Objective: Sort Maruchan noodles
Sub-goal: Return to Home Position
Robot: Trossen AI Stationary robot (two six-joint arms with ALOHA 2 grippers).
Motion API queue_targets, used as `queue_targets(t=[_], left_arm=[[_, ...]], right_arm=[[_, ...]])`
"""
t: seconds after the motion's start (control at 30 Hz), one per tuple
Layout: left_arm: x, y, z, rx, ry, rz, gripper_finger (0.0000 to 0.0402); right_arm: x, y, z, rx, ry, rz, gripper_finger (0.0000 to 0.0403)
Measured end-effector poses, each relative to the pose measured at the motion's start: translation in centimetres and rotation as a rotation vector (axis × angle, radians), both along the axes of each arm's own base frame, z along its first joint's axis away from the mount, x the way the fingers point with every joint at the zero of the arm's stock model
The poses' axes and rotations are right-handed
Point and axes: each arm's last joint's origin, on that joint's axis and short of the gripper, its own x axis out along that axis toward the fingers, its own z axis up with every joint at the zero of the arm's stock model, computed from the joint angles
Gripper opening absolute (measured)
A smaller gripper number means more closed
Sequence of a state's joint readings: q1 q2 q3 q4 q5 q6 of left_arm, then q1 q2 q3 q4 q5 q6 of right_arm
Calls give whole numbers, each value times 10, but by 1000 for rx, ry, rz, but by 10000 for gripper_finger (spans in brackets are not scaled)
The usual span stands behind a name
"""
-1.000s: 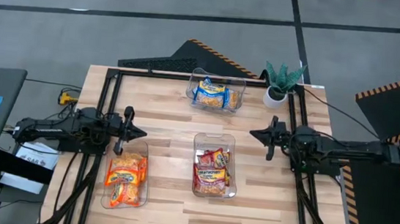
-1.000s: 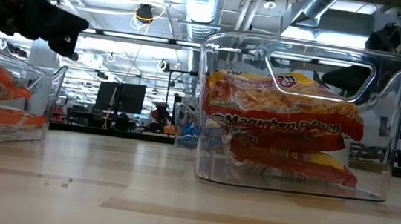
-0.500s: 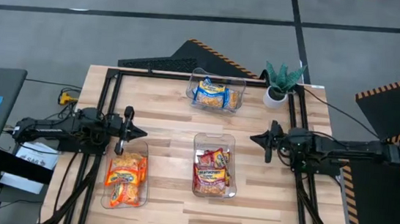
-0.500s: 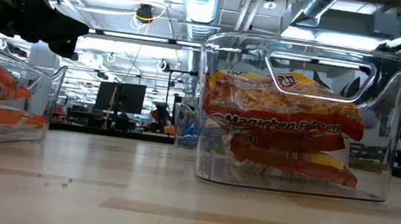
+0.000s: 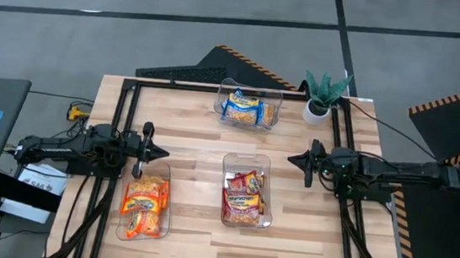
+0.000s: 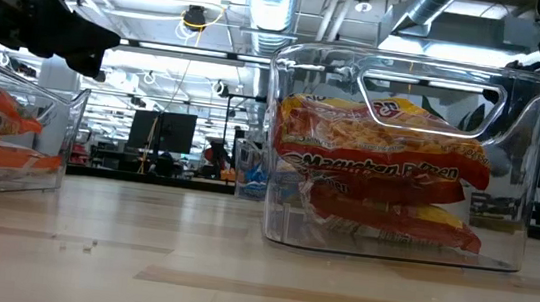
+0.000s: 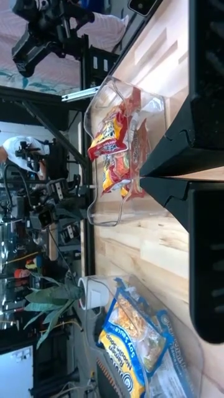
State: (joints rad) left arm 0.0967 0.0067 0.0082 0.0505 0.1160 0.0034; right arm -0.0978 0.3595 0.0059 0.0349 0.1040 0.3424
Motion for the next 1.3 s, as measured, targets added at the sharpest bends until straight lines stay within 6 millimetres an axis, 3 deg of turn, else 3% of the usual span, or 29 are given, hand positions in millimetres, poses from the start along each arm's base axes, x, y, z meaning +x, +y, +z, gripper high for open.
queue_targets(t=[0.47,0.93,1.3], left_arm=[[0,1,0,-16,4,25,0],[0,2,-1,-18,9,55,0],[0,2,-2,-19,9,79,0]], right_arm=[[0,0,0,-3,-3,1,33],[-18,2,31,-37,-358,-1,33],[-18,2,31,-34,-357,5,33]])
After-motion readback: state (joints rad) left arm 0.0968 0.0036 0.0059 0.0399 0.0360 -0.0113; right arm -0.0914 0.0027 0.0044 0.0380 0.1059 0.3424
